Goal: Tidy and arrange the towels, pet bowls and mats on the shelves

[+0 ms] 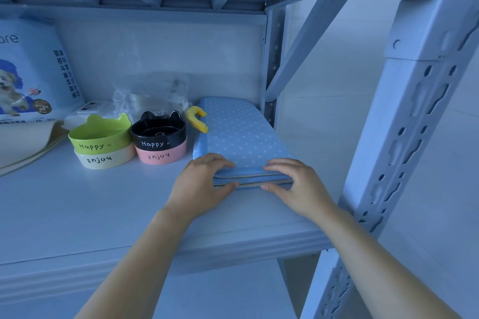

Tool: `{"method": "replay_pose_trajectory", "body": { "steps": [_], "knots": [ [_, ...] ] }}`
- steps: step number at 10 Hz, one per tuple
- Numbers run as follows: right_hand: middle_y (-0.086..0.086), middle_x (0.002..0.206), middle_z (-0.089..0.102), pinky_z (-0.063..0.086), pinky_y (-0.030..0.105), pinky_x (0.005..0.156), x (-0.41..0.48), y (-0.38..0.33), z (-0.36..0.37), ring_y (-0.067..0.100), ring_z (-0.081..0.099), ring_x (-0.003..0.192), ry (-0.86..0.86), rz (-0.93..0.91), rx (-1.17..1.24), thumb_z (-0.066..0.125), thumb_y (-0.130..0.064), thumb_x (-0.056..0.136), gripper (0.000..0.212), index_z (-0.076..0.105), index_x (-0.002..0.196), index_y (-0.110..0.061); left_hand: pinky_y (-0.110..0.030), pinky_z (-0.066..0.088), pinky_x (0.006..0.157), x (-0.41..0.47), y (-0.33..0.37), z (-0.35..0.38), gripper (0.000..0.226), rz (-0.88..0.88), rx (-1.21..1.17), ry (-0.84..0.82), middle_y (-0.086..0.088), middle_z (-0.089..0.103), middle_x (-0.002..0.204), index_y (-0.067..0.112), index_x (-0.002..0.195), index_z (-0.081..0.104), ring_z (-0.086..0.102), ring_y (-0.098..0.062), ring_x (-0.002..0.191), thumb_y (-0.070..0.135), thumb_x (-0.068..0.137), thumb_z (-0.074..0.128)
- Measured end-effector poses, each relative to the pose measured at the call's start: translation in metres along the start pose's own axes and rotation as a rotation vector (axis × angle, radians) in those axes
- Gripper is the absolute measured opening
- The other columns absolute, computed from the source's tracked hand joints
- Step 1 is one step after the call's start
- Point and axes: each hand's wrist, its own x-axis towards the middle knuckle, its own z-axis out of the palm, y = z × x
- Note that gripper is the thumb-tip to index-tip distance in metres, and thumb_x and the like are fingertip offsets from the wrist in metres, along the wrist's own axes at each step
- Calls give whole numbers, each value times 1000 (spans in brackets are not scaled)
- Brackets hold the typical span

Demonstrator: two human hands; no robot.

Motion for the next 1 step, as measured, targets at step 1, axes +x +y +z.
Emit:
{"method": "replay_pose_trajectory", "body": {
  "steps": [1],
  "knots": [
    [-13,118,60,31,6,96,-12,-9,-6,0,51,114,9,-17,23,72,-37,78,35,68,110,-26,-25,44,86,-11,16,-1,33,12,-32,51,15,58,111,29,108,64,56,-8,100,46,79,61]
  ]
}}
